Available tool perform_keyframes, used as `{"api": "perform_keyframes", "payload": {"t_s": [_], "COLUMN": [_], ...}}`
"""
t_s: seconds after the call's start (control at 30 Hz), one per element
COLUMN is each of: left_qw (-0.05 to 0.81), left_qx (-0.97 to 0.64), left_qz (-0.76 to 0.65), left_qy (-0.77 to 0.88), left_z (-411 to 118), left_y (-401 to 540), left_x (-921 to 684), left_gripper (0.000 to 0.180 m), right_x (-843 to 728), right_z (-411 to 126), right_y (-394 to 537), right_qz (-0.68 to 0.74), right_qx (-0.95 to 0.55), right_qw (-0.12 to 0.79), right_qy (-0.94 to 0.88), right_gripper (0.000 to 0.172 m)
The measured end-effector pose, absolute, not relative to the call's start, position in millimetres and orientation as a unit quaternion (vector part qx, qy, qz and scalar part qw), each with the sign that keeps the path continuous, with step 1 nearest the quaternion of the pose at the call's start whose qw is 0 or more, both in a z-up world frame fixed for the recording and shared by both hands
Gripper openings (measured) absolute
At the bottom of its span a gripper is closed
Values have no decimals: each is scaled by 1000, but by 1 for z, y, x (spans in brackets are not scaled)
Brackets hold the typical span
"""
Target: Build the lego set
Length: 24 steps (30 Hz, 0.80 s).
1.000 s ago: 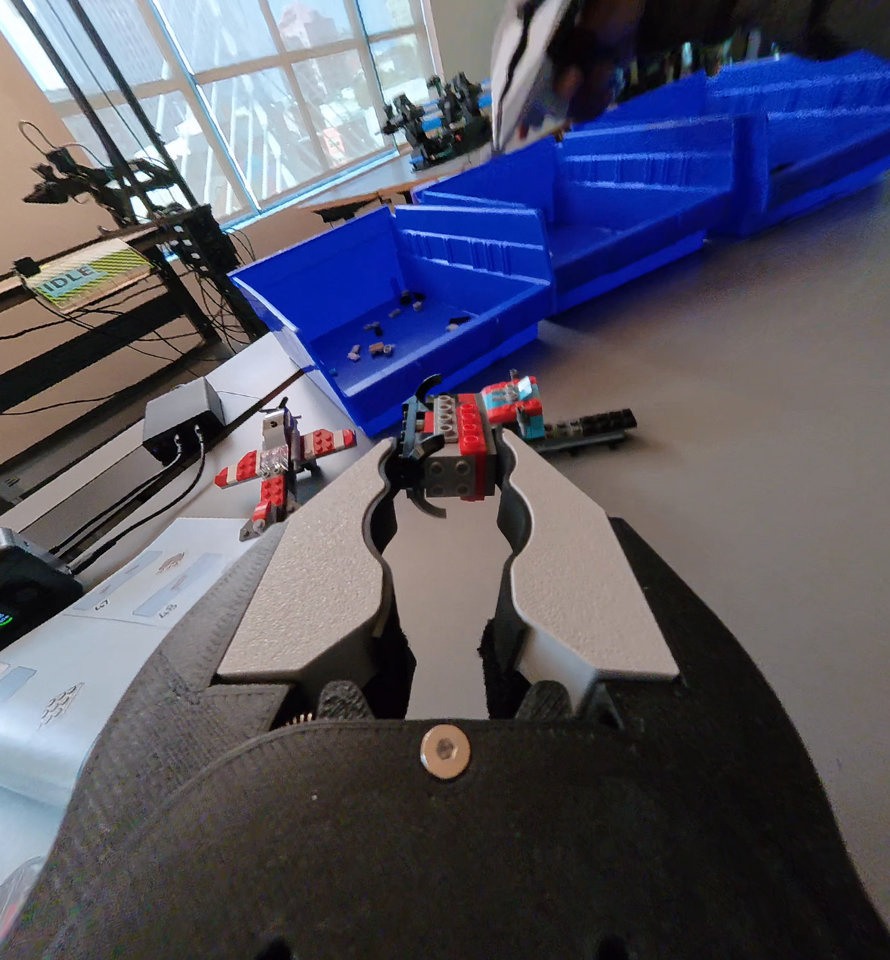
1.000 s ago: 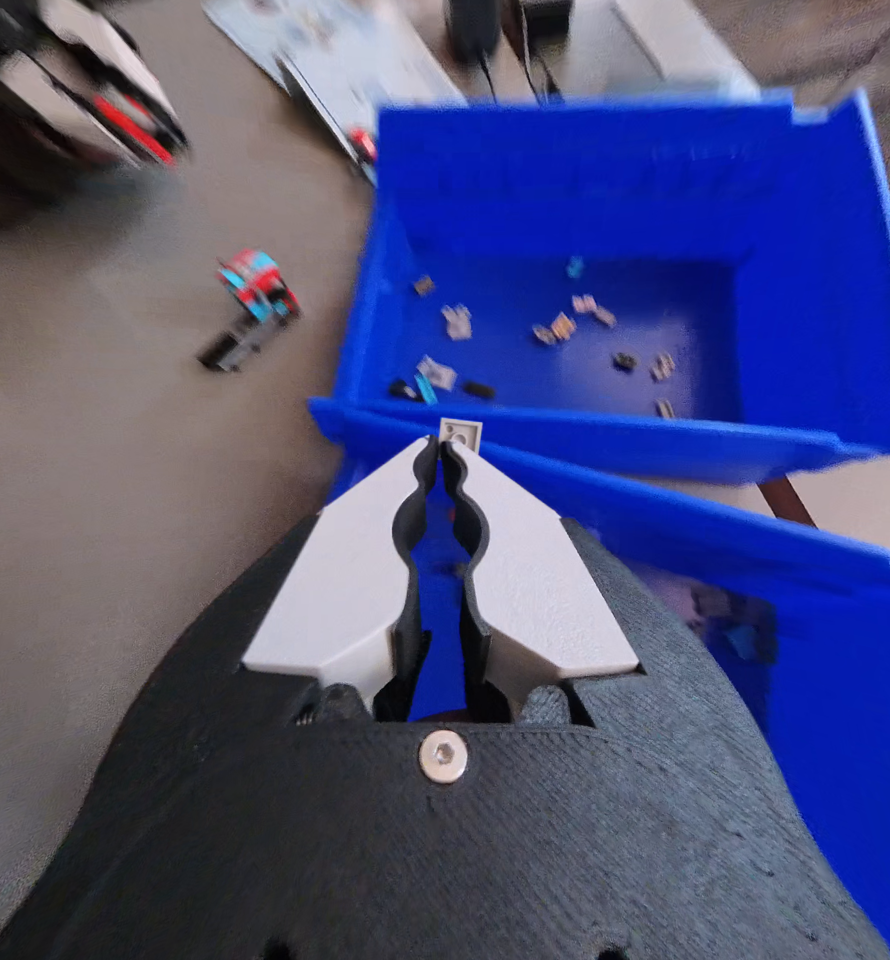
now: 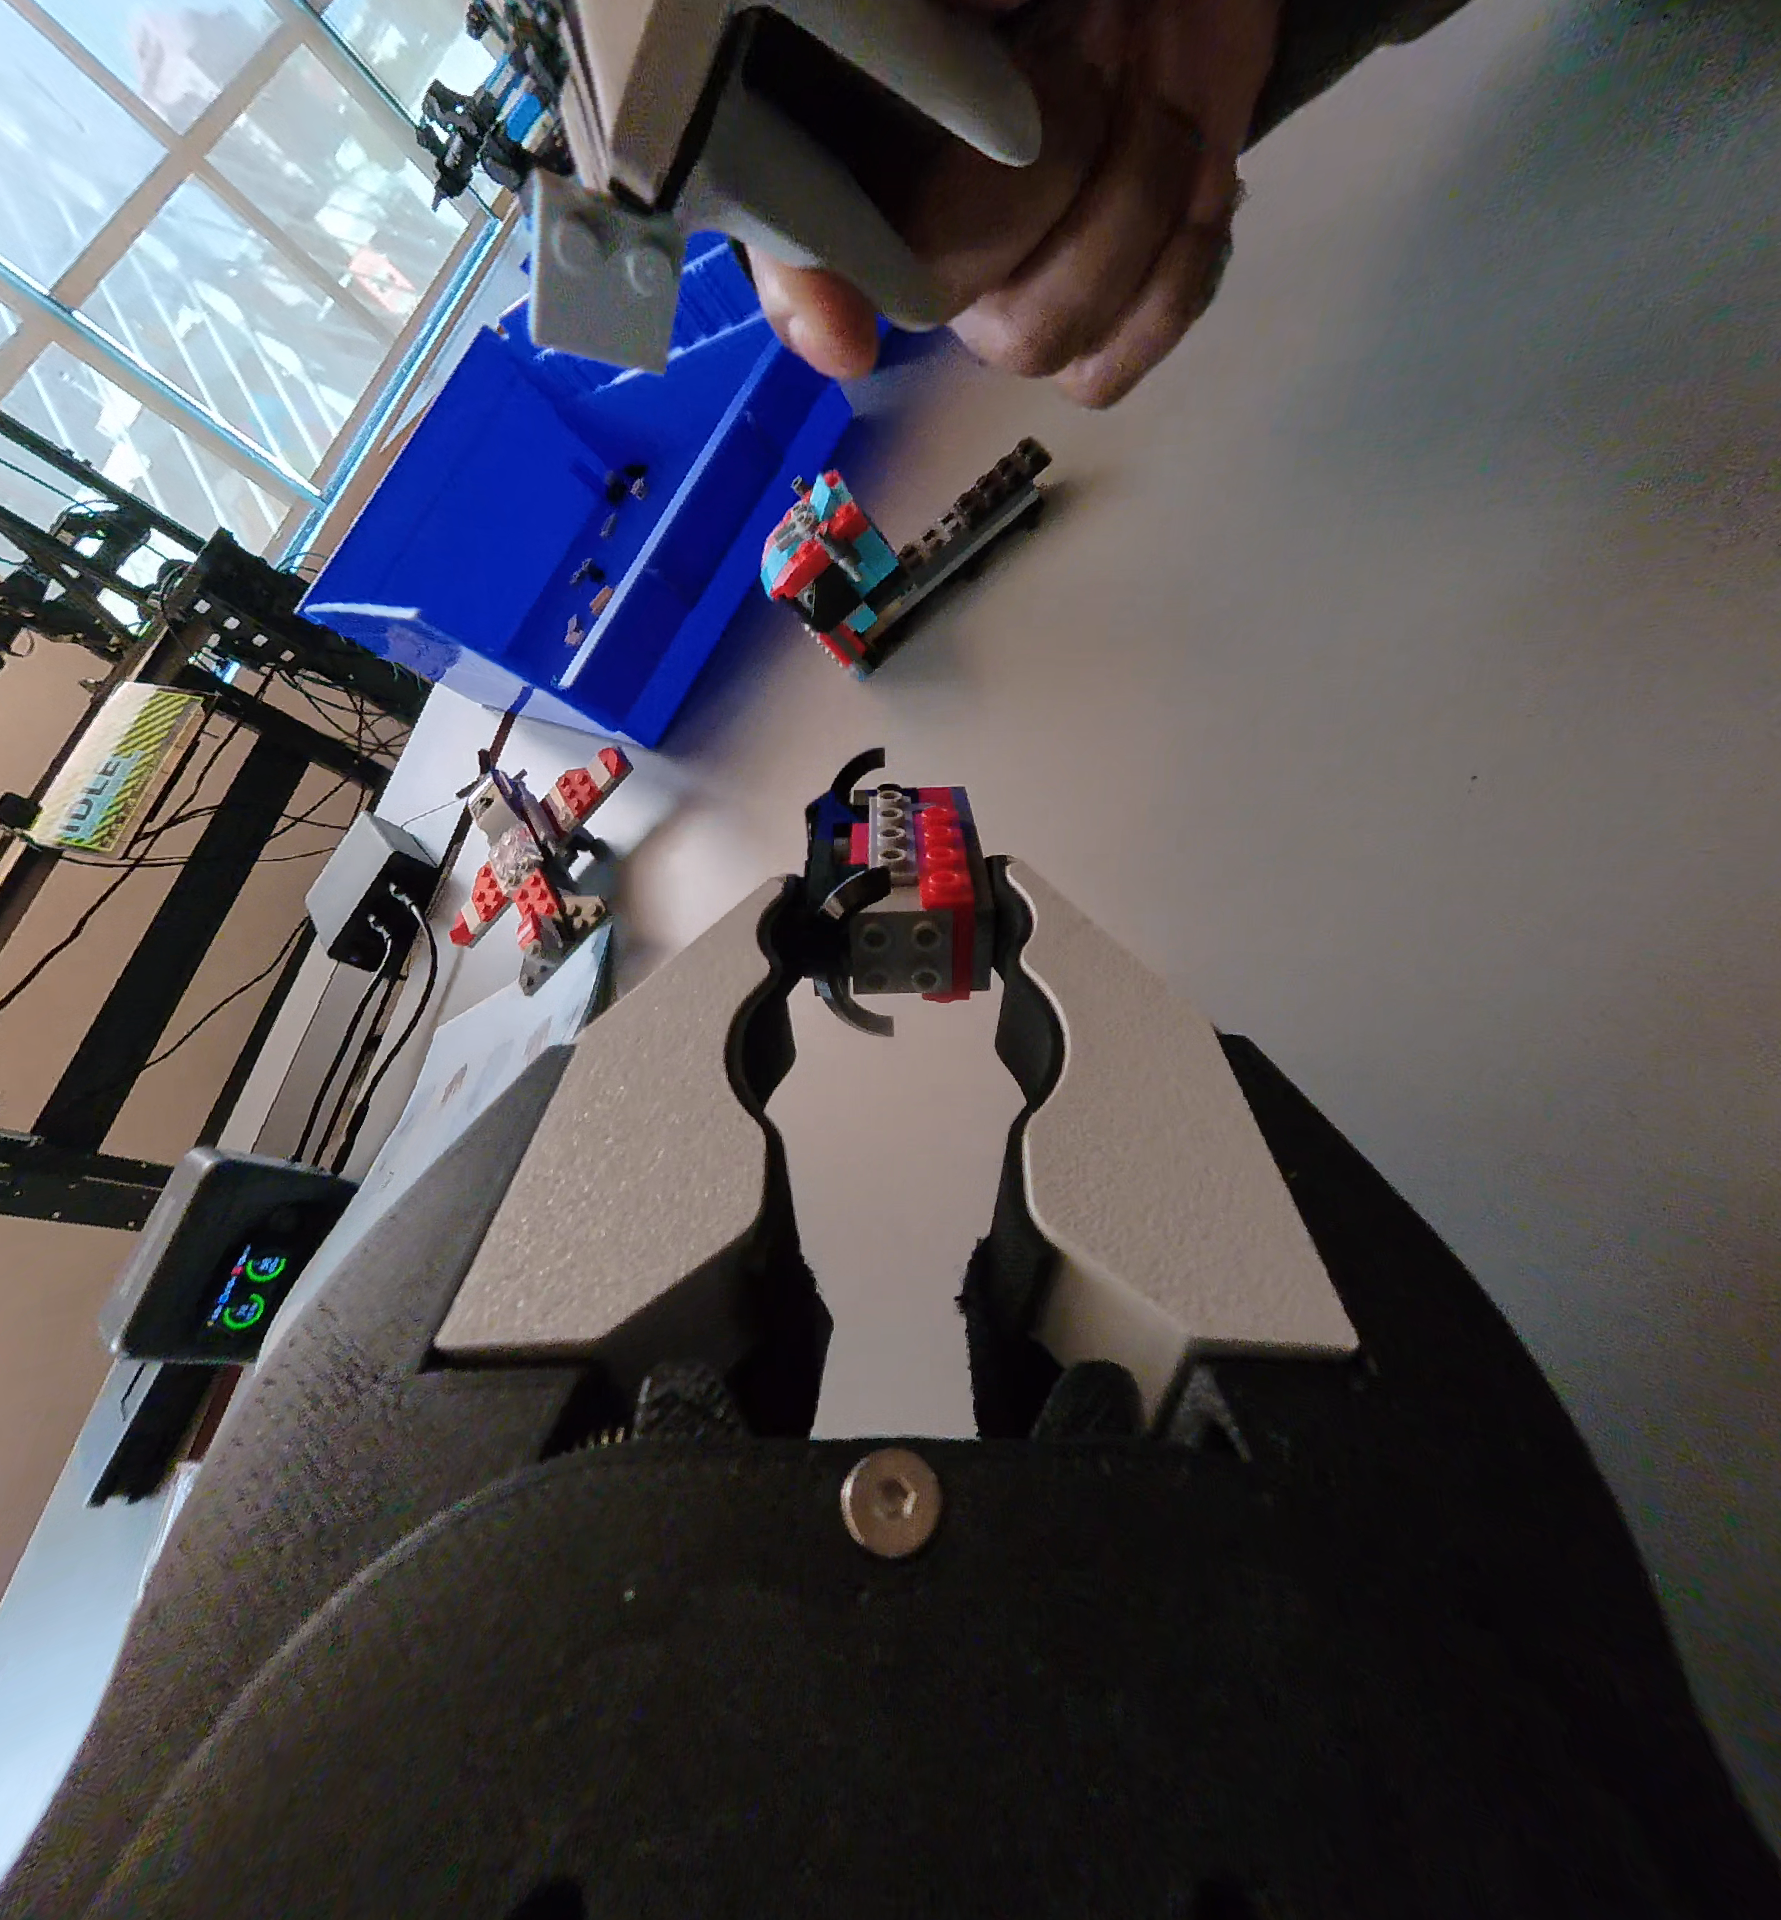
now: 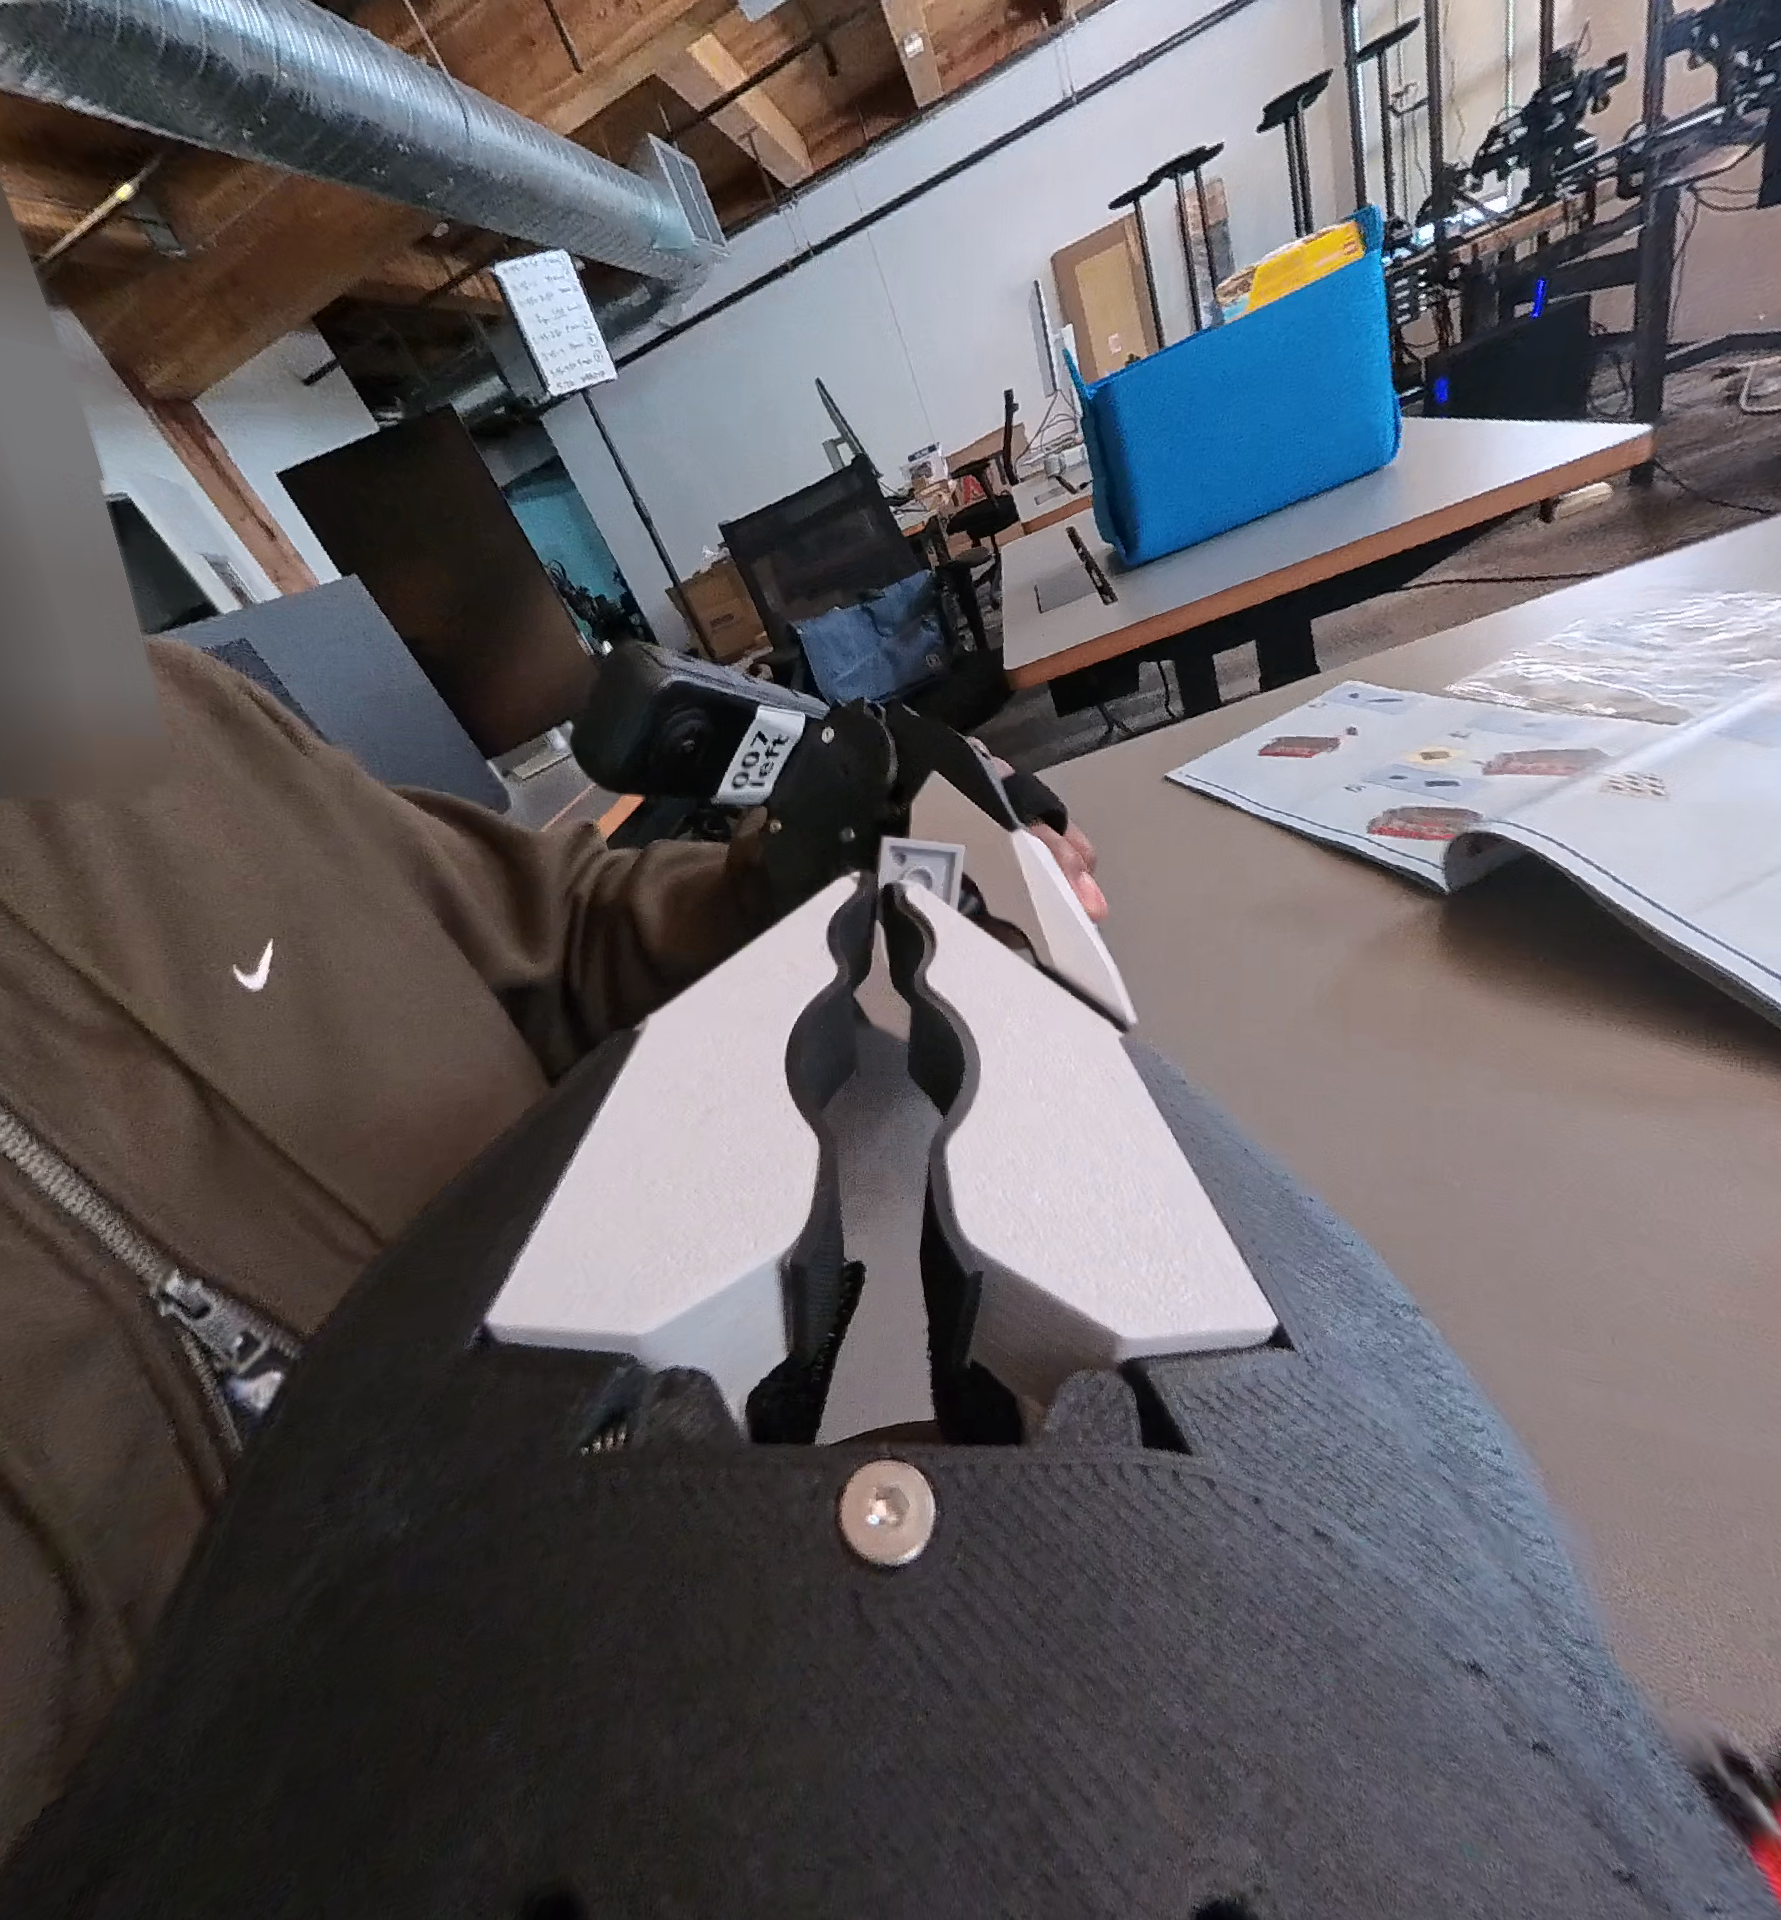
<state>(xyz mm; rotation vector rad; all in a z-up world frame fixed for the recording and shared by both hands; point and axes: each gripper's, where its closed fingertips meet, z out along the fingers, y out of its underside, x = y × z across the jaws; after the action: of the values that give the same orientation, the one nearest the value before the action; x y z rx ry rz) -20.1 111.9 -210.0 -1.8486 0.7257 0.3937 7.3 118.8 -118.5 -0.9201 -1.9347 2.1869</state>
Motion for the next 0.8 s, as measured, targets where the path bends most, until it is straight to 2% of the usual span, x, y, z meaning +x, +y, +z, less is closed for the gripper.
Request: {"api": "perform_keyframes", "payload": {"t_s": [0.6, 0.8], "left_qw": [457, 457], "left_qx": [-813, -814], "left_qz": [179, 173], "left_qy": [313, 316], "left_z": [-248, -250], "left_y": [105, 105], "left_x": [-43, -41], "left_gripper": [36, 36], "right_x": [-8, -9], "right_z": [-150, -155], "right_y": [109, 108], "right_qz": [728, 727], "right_qx": [-352, -354], "right_qw": [50, 56], "right_qy": [-586, -586], "right_gripper": [2, 2]}}
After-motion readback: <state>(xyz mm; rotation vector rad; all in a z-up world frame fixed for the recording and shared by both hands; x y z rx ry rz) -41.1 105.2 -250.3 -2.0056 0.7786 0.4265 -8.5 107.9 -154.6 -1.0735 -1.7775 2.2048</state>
